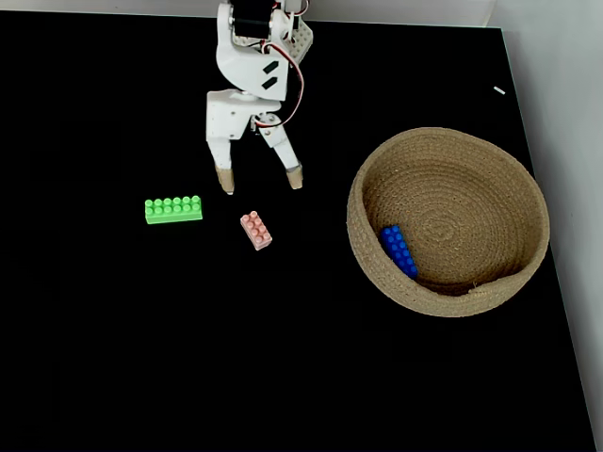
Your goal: Place the lego blocks in the tray
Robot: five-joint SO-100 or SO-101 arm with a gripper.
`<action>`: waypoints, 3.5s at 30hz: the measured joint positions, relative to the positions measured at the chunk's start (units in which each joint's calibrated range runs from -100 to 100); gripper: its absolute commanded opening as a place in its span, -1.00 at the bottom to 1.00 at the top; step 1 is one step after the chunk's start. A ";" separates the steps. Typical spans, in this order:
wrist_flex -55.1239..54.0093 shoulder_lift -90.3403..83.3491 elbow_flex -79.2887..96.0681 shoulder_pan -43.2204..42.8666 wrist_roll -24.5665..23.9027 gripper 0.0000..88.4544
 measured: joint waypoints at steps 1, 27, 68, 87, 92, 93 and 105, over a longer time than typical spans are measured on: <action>0.00 0.93 0.00 0.98 0.83 -0.27; -6.58 19.17 -3.18 -0.49 8.06 -0.30; -13.64 14.25 -3.98 -2.69 0.39 -1.00; -9.74 4.83 -11.75 -27.85 -9.67 -0.18; -8.69 4.83 -8.40 -27.69 -10.40 -0.13; -7.71 4.41 -8.31 -27.12 -10.55 -0.15; 2.84 -2.29 -11.40 1.55 -14.75 -0.19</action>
